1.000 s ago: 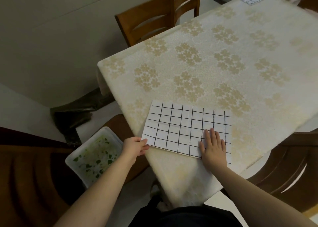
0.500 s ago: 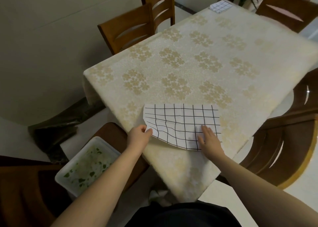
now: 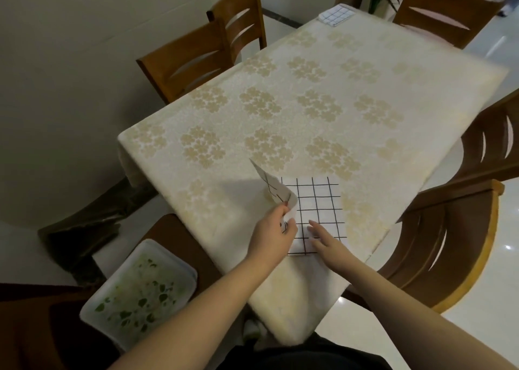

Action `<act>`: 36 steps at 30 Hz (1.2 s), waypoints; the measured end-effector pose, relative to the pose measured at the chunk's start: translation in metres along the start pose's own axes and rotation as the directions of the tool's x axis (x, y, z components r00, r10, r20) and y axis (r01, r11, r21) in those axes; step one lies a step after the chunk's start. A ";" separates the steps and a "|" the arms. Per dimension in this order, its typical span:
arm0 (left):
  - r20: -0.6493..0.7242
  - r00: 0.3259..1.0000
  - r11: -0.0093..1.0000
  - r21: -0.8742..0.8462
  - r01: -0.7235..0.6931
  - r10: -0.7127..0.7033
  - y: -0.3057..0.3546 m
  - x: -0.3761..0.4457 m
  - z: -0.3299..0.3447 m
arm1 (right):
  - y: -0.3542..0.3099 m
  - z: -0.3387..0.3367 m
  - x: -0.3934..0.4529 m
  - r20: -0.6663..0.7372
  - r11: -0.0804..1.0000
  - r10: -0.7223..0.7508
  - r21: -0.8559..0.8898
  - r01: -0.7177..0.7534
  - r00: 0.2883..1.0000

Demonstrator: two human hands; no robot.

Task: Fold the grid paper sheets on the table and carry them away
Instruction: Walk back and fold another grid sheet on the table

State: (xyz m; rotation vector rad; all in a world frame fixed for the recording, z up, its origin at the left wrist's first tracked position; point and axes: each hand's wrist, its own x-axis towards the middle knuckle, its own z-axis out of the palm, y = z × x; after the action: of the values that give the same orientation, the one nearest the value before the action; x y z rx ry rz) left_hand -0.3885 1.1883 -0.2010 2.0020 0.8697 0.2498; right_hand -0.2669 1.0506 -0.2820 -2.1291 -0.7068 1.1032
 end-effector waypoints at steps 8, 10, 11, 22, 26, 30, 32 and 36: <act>0.184 0.980 0.983 0.154 -0.104 0.075 0.027 0.024 0.069 | 0.001 -0.064 0.008 -0.096 0.757 0.218 0.644 -0.106 0.971; 0.220 0.974 0.980 0.173 -0.100 0.060 0.033 0.031 0.083 | 0.002 -0.080 0.015 -0.082 0.710 0.216 0.697 -0.098 0.973; 0.244 0.969 0.978 0.186 -0.098 0.050 0.035 0.035 0.089 | 0.004 -0.086 0.019 -0.078 0.708 0.216 0.699 -0.101 0.973; 0.321 0.946 0.896 0.404 -0.182 0.048 -0.034 0.074 0.077 | 0.047 -0.093 0.061 -0.172 0.916 0.307 0.320 -0.242 0.936; 0.412 0.909 0.693 0.672 -0.263 -0.055 -0.071 0.082 0.061 | 0.048 -0.090 0.061 -0.227 0.963 0.243 0.170 -0.207 0.943; 0.464 0.882 0.613 0.721 -0.324 -0.080 -0.084 0.085 0.060 | 0.050 -0.085 0.054 -0.241 0.973 0.223 0.121 -0.199 0.944; 0.471 0.879 0.609 0.720 -0.334 -0.075 -0.087 0.086 0.060 | 0.051 -0.083 0.052 -0.241 0.974 0.217 0.118 -0.193 0.946; 0.486 0.871 0.572 0.734 -0.365 -0.067 -0.092 0.089 0.057 | 0.051 -0.083 0.051 -0.252 0.977 0.207 0.104 -0.186 0.945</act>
State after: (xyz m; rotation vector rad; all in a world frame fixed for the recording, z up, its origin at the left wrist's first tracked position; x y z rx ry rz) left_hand -0.3398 1.2397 -0.3215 2.8298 0.4976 -0.6737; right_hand -0.1626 1.0293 -0.3078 -2.2586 -0.3278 0.9079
